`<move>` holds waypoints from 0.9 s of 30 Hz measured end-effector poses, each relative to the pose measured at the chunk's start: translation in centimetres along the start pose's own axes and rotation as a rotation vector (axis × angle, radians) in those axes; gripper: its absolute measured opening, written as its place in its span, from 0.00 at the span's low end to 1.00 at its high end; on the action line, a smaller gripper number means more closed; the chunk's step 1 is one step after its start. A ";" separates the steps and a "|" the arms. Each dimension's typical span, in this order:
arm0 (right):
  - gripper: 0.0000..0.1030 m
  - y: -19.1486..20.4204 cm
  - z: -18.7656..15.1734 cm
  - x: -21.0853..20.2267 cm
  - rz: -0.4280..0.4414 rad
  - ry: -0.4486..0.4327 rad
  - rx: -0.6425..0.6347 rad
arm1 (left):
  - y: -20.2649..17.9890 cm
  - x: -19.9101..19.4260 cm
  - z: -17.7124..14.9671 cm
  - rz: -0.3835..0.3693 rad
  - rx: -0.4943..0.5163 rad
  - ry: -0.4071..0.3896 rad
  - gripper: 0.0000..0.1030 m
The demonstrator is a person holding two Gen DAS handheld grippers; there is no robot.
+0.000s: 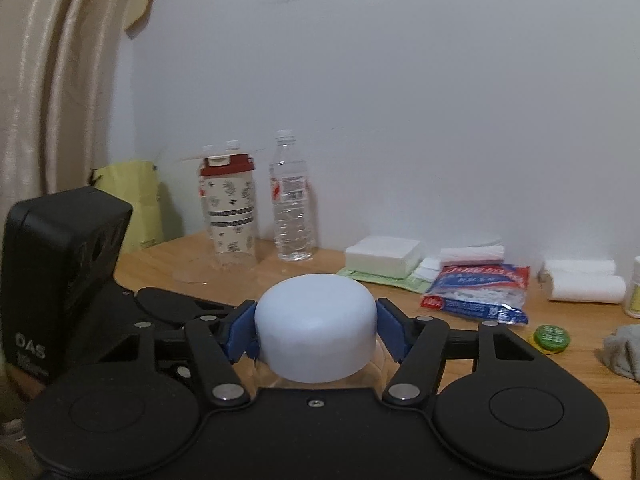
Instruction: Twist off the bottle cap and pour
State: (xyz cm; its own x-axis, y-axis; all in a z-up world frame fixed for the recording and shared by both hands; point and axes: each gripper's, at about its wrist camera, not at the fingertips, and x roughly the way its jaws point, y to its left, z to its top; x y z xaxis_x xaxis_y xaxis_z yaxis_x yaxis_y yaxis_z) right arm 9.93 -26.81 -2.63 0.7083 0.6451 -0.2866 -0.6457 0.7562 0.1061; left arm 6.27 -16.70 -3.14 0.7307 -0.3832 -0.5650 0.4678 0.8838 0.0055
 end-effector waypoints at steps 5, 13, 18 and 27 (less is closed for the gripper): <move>0.67 -2.8 -0.5 -0.4 0.221 -0.030 -0.028 | 0.9 -0.3 -0.3 -0.100 0.075 0.007 0.77; 0.67 -4.2 0.0 -0.3 0.379 -0.008 -0.125 | 1.2 -0.4 -0.6 -0.160 0.129 -0.002 0.77; 0.68 -4.4 0.2 -0.3 0.400 0.004 -0.124 | 1.2 -0.2 -0.7 -0.160 0.127 -0.002 0.77; 0.86 0.8 -0.1 -1.3 0.117 -0.081 -0.132 | 0.5 0.5 -0.4 -0.026 0.046 -0.015 0.77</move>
State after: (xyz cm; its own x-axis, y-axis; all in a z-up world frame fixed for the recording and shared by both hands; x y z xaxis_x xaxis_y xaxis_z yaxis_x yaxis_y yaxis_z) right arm 8.45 -27.04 -2.28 0.6435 0.7383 -0.2020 -0.7529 0.6581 0.0070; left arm 6.69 -16.34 -3.77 0.7252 -0.4098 -0.5533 0.5088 0.8604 0.0296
